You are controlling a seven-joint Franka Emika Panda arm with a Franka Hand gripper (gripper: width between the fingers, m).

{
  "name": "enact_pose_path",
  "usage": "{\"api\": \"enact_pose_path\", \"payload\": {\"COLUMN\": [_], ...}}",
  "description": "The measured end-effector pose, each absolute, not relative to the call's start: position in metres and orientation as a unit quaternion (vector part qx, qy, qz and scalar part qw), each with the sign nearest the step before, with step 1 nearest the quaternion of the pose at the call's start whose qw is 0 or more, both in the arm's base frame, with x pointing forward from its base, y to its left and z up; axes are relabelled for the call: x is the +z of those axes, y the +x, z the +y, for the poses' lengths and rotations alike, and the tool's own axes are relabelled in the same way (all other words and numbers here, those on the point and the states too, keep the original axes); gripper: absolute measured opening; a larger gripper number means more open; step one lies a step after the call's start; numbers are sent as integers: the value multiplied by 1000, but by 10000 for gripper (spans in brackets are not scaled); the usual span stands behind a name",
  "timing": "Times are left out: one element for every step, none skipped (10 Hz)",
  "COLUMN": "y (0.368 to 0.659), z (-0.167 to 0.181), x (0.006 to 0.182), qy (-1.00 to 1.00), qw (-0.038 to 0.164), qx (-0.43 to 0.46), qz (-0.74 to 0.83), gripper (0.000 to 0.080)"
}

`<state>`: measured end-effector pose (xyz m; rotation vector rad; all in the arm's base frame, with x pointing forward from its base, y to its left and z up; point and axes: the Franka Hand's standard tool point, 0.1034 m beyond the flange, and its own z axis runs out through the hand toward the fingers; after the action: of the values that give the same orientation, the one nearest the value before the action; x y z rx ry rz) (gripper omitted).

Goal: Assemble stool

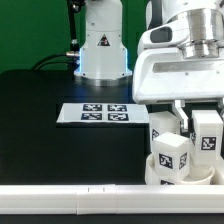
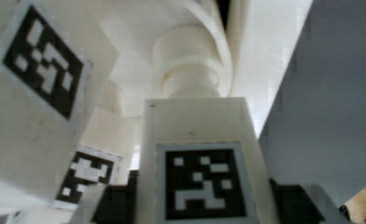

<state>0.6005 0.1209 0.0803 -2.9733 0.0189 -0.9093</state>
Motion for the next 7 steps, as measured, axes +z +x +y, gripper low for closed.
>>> {"api": "enact_pose_path", "payload": {"y": [600,600,600,598,602,610,609], "z": [121,121,121,122,127,128,129], "x": [80,79,79,75,83,93,90], "qy": [-956,-956,-956,-963,-972,-971,-979], "qw": [16,15,15,17,27,32,38], "qx": [-292,-292,-292,-268,-232,-237,-196], "qz": [5,4,3,9,22,29,47], "gripper": [334,513,606,606,641,648,648]}}
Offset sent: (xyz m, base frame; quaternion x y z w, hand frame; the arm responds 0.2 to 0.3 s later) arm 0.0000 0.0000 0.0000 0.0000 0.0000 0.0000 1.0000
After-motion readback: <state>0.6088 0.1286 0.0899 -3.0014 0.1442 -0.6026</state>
